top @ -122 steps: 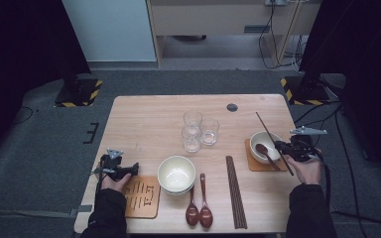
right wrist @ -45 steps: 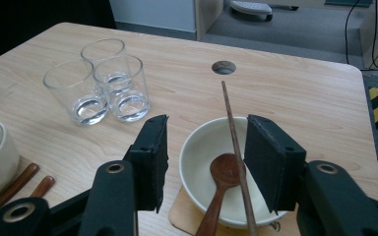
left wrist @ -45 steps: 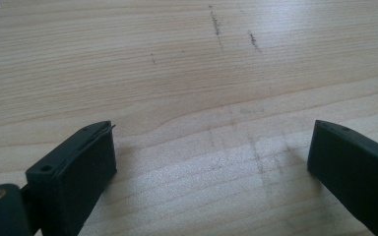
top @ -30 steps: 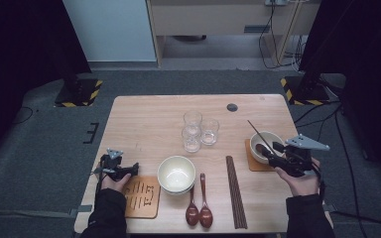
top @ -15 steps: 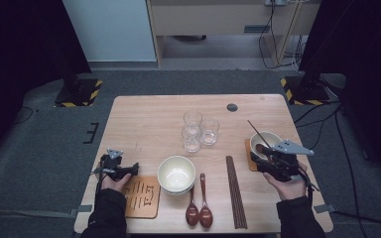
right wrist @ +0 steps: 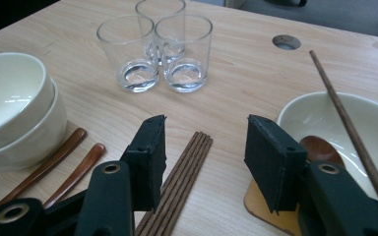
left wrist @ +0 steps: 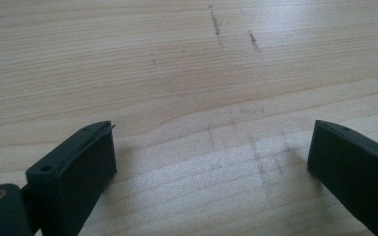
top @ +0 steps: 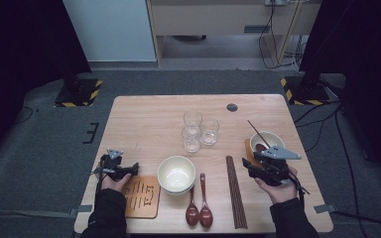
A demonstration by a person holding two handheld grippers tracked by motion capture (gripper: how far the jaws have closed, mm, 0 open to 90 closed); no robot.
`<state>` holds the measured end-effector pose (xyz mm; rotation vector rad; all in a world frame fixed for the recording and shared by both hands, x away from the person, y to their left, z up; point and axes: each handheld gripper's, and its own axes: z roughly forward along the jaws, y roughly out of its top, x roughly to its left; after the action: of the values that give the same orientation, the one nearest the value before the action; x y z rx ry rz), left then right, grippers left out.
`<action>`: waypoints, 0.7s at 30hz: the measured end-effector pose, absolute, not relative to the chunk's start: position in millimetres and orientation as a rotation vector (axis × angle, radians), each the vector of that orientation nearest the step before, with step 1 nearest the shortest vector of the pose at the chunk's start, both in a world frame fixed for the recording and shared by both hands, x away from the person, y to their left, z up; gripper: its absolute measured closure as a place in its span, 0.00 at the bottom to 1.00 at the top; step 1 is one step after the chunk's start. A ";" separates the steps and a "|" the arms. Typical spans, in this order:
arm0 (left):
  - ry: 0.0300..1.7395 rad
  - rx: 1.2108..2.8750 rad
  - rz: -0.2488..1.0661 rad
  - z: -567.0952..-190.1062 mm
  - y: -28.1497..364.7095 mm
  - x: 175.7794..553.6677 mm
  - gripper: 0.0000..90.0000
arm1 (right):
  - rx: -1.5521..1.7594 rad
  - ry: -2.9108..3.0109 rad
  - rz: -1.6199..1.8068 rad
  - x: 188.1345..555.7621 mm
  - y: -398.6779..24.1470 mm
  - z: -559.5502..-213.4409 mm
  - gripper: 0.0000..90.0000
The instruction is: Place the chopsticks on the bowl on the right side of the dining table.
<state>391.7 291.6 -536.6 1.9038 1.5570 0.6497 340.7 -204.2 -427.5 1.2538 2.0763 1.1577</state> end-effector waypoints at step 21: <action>1.557 1.904 0.650 -536.6 291.6 391.7 0.04 | 1.246 2.155 1.093 332.2 -187.1 -457.6 0.61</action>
<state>391.7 291.6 -536.6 1.9039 1.5574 0.6500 332.2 -187.1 -457.6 1.2456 2.1549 1.0931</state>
